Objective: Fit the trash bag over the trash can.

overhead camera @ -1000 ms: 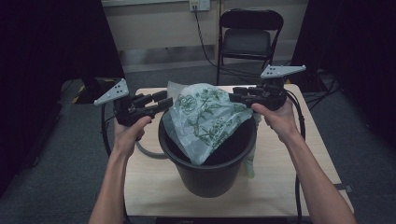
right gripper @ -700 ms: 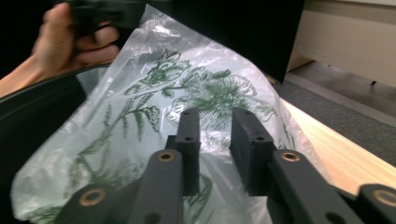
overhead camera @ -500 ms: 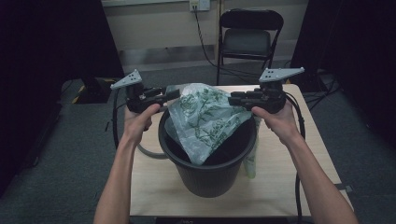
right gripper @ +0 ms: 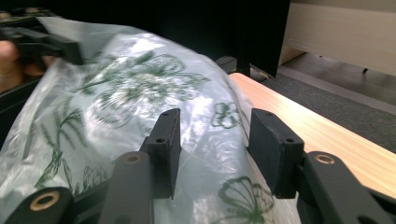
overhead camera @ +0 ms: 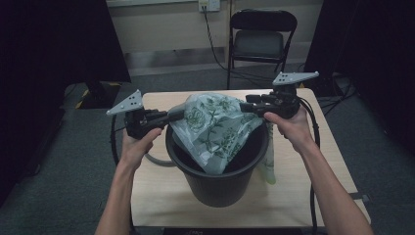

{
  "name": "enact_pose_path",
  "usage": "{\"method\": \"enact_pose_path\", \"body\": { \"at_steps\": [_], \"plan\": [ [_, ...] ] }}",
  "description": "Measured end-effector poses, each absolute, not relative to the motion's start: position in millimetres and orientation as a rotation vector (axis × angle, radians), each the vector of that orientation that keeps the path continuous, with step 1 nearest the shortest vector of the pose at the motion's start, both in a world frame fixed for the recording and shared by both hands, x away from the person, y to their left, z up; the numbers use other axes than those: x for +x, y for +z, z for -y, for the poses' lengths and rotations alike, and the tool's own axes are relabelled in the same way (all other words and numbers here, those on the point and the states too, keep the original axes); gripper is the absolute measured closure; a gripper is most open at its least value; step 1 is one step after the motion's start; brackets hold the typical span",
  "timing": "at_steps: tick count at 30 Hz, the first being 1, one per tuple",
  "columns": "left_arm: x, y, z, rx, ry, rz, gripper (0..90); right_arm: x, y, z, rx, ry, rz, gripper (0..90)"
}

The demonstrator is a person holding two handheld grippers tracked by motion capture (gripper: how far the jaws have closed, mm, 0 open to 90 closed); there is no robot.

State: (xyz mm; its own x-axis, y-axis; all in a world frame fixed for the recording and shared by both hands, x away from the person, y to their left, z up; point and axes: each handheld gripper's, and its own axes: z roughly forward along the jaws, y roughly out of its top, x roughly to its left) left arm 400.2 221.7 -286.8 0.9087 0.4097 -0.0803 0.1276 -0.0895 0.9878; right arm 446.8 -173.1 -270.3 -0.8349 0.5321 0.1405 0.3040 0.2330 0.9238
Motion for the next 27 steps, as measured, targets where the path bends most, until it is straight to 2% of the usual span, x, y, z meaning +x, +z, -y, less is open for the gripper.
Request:
{"method": "enact_pose_path", "body": {
  "at_steps": [2, 3, 4, 5, 8, 11, 12, 13, 20, 24, 25, 27],
  "plan": [
    [397.9, -288.4, -222.4, 1.652, 0.239, -0.418, 90.0, 447.1, -270.6, 172.6, 0.778, 1.647, -2.308, 60.3],
    [396.7, -289.6, -222.8, 1.652, 0.247, -0.425, 90.0, 447.1, -270.6, 172.6, 0.778, 1.647, -2.308, 60.3],
    [396.2, -291.5, -223.0, 1.651, 0.253, -0.435, 85.9, 447.0, -270.7, 171.9, 0.781, 1.61, -2.303, 66.4],
    [396.8, -292.0, -223.4, 1.641, 0.253, -0.446, 83.2, 447.1, -270.8, 172.3, 0.784, 1.608, -2.299, 68.4],
    [399.9, -289.7, -226.7, 1.596, 0.264, -0.482, 65.1, 447.2, -271.1, 175.2, 0.787, 1.602, -2.272, 79.4],
    [402.2, -285.0, -229.5, 1.578, 0.298, -0.496, 55.2, 447.5, -270.6, 177.0, 0.792, 1.61, -2.264, 81.3],
    [404.9, -278.6, -231.3, 1.574, 0.316, -0.504, 53.1, 446.0, -268.6, 178.3, 0.781, 1.617, -2.247, 89.0],
    [406.3, -275.5, -231.6, 1.569, 0.316, -0.501, 52.3, 445.0, -267.1, 179.5, 0.774, 1.629, -2.243, 90.0],
    [423.8, -267.2, -218.8, 1.587, 0.316, -0.505, 48.2, 427.8, -251.8, 174.5, 0.638, 1.7, -2.282, 90.0],
    [429.5, -270.0, -210.2, 1.591, 0.292, -0.499, 47.3, 421.3, -254.2, 163.1, 0.585, 1.643, -2.347, 90.0],
    [432.8, -273.5, -205.6, 1.593, 0.272, -0.502, 47.9, 421.6, -257.0, 158.5, 0.59, 1.62, -2.354, 81.1],
    [434.6, -276.6, -203.0, 1.609, 0.266, -0.503, 50.0, 423.3, -257.1, 158.7, 0.608, 1.63, -2.333, 74.8]
  ]
}}
